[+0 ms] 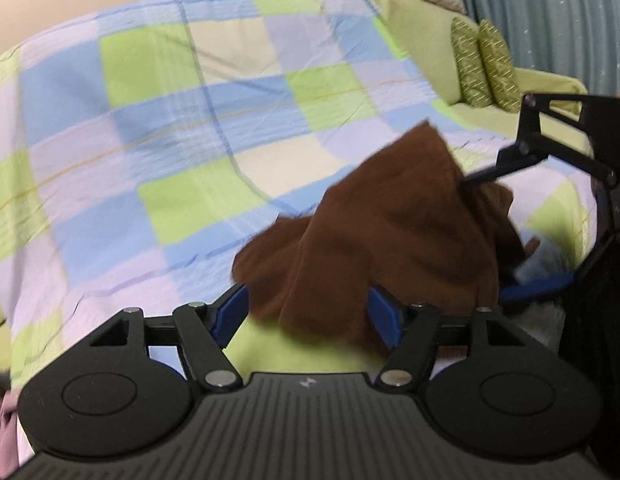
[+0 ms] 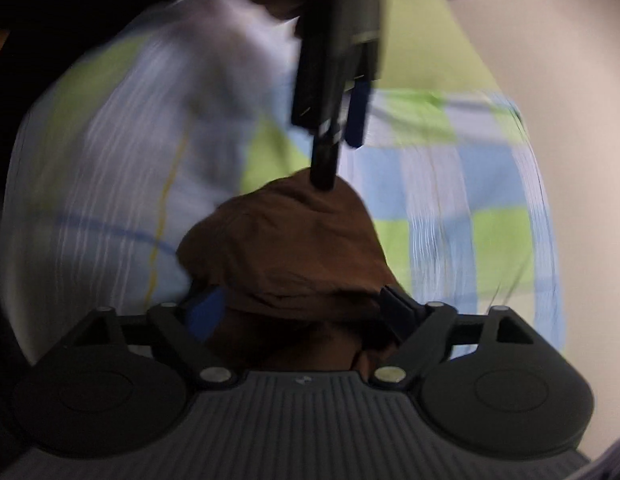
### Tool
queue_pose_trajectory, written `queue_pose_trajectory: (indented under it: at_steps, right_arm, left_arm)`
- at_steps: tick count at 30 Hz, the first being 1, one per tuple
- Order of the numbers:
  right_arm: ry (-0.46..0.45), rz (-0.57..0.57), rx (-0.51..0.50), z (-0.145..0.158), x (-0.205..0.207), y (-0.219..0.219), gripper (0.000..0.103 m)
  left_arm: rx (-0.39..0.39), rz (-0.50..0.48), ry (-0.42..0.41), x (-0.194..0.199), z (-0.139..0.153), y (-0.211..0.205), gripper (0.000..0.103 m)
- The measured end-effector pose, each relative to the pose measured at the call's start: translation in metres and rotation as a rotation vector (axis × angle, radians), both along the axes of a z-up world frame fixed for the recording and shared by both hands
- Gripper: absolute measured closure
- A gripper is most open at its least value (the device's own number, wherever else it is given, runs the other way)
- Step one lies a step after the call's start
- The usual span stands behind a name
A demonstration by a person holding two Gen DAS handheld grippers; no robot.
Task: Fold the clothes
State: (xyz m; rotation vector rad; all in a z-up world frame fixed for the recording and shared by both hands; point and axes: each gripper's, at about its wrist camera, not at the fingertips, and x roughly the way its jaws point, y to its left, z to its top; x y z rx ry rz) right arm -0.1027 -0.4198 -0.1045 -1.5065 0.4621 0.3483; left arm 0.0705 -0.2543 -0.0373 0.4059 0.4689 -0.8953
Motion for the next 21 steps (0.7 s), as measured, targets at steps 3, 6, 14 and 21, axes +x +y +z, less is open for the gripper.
queue_pose_trajectory:
  at_steps: [3,6,14,21]
  right_arm:
    - [-0.001,0.042,-0.033,-0.005,-0.002,0.008,0.021]
    - [0.013,0.084,-0.094,-0.018,0.003,0.016,0.021]
    - [0.055,-0.129,0.275,0.018,0.044,0.010,0.097]
    - [-0.043,-0.302,0.812,0.109,0.049,-0.030,0.097]
  left_arm:
    - [-0.017,0.028,0.031,-0.002,-0.008,0.013,0.033]
    - [-0.028,0.036,0.037,0.000,-0.009,0.019,0.030]
    - [-0.011,0.037,-0.008,-0.008,-0.011,0.031,0.025]
    - [-0.021,-0.054,-0.079,-0.025,-0.006,0.010,0.024]
